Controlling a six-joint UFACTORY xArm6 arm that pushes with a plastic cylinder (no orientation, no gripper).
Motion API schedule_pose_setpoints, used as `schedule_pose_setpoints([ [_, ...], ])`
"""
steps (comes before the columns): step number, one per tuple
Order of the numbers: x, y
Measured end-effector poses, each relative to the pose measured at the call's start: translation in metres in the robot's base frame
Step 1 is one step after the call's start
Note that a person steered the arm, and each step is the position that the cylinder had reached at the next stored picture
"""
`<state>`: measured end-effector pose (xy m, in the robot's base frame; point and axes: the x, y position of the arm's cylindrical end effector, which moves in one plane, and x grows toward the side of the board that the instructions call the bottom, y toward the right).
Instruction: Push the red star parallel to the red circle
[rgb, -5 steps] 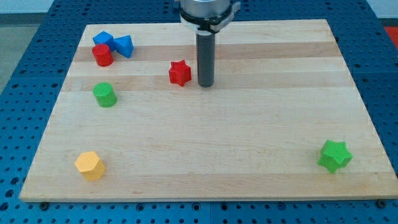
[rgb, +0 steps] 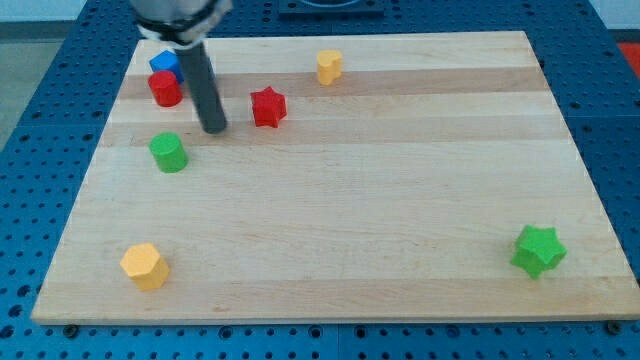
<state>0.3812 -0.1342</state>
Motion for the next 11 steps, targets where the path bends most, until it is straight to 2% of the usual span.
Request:
schedule_pose_setpoints([
  [1, -0.011, 0.030],
  [2, -0.022, 0.031],
  [3, -0.005, 0.031],
  [4, 0.031, 0.052],
  [6, -0.052, 0.077],
  [8, -0.091, 0.065],
  [11, -0.090, -0.001],
])
